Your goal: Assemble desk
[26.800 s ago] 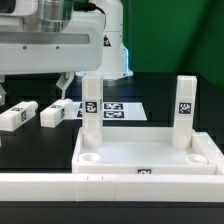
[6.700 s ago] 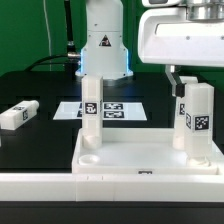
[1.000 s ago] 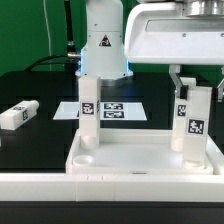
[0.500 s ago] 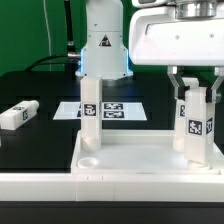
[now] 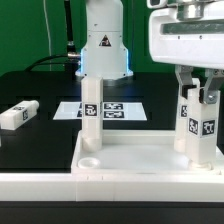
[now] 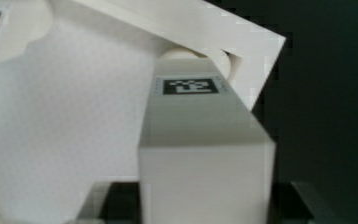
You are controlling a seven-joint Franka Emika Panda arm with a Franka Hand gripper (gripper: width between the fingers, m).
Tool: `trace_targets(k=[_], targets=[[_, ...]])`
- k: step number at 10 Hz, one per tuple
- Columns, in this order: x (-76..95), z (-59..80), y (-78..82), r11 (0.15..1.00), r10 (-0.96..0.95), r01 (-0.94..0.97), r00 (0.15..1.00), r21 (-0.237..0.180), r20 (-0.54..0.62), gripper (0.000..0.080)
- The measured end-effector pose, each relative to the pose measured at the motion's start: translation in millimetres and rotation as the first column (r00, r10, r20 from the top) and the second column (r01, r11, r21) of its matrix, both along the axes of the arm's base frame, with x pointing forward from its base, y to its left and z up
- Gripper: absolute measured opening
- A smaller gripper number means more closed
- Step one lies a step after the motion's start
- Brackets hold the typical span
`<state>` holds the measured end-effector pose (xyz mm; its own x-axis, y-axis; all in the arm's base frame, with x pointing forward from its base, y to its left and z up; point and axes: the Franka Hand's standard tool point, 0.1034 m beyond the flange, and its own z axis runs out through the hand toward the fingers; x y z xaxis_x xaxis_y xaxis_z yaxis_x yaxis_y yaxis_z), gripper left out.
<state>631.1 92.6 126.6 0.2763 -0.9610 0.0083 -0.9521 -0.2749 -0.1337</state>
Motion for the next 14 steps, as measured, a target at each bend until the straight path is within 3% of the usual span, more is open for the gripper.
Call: trace_targets(k=[5,6,7,8,9,12,14], targets=[[-0.9,0.2,7.1,0.968,-0.248,0.248,0.969,0.036,-0.013,0.0293],[-1.0,-0.4,7.1,0.97,-0.239,0.24,0.971,0.034,-0.013,0.0406],[-1.3,-0.8,7.7,0.977,-0.21,0.211,0.978,0.03,-0.012,0.0542],[-2.4,-1.8,10.3,0.983,-0.183,0.183,0.983,0.025,-0.015,0.0542],[-4.8,-3.7,14.7,0.99,-0.143,0.143,0.989,0.012,-0.033,0.0626],[0.3,-7.9,17.3,0.981,0.192,-0.192,0.981,-0.034,-0.001,0.0648],[0.3,-8.1,16.9,0.952,0.303,-0.303,0.953,-0.049,-0.003,0.0649]])
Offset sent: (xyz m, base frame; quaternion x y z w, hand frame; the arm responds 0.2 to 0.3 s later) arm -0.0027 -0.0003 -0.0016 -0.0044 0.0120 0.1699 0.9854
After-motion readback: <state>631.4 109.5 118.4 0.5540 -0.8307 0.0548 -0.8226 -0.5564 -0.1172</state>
